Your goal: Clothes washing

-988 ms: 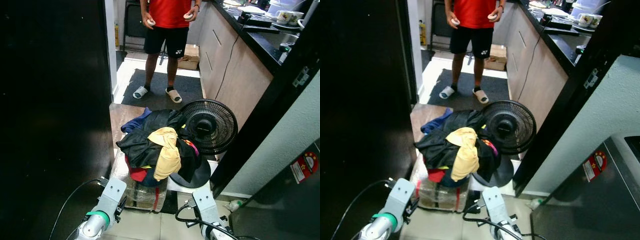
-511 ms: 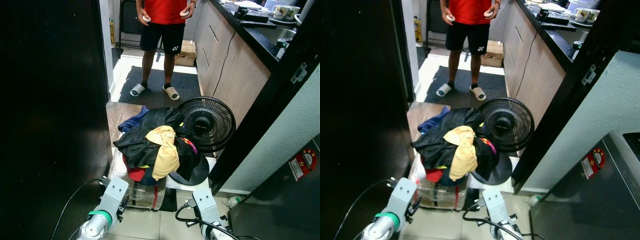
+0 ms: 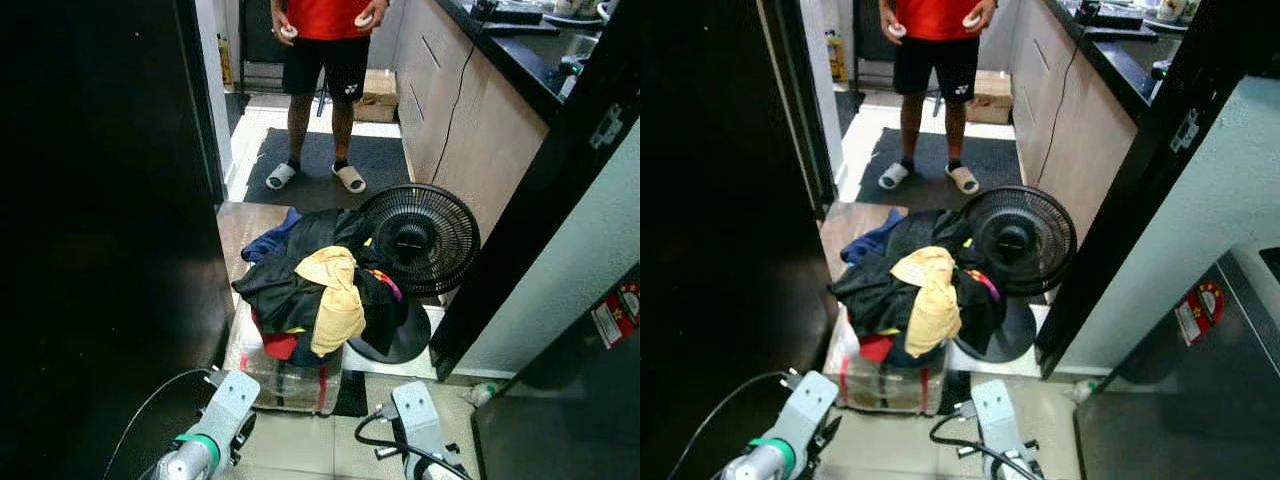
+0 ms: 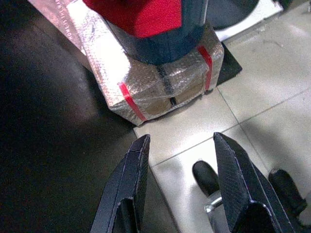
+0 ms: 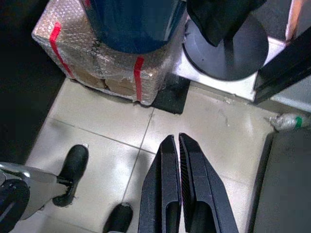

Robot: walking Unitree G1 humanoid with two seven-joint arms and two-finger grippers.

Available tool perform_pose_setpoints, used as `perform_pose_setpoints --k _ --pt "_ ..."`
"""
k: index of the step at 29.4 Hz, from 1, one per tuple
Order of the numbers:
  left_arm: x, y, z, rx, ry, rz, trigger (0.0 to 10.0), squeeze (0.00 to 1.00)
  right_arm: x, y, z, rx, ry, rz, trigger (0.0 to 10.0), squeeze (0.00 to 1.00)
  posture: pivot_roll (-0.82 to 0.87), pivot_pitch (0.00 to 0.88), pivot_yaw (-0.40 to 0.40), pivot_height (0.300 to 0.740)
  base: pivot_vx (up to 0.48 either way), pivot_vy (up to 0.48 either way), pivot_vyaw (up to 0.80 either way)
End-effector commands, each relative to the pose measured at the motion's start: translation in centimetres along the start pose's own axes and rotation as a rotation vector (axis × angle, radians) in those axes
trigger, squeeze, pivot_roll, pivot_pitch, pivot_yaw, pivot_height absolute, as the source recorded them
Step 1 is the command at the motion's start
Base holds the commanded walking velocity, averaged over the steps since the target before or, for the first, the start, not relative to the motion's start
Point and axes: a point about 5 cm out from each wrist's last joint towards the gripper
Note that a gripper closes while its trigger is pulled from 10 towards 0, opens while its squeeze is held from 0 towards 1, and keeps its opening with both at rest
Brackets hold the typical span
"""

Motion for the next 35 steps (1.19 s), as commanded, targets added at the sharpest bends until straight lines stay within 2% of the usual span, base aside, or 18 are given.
perform_pose_setpoints --k 1,8,12,20,35 --pt "0.5 0.0 -0.3 -0.013 0.011 -0.027 10.0 0.00 0.1 -0.4 -0.9 -0.019 0.029 -0.024 10.0 0.00 0.06 0.000 0.070 0.740 0.000 0.000 0.00" --pt "0.4 0.4 0.3 0.001 0.010 -0.018 10.0 0.00 0.5 -0.4 -0.6 0.004 0.042 -0.044 10.0 0.00 0.05 0.000 0.069 0.740 0.000 0.000 0.00" --pt "0.2 0.4 0.6 0.022 0.001 0.005 10.0 0.00 0.1 -0.1 0.2 0.030 0.045 -0.030 10.0 0.00 0.06 0.000 0.057 0.740 0.000 0.000 0.00" --pt "0.1 0.4 0.3 0.018 -0.008 0.032 10.0 0.00 -0.5 0.3 1.0 0.057 0.040 0.003 10.0 0.00 0.08 0.000 0.039 0.740 0.465 0.000 0.00" --pt "0.2 0.3 0.1 0.018 -0.010 0.044 10.0 0.00 -0.2 0.1 0.5 0.038 0.013 0.011 10.0 0.00 0.08 0.000 0.029 0.740 0.469 0.000 0.00"
Point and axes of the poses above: a point about 5 cm out from each wrist's last joint towards the gripper, its own y axis pointing out of the wrist towards the gripper, its own z axis along the axis of the wrist's last joint, x = y × z, and after that the axes turned 12 degrees about y, right-handed
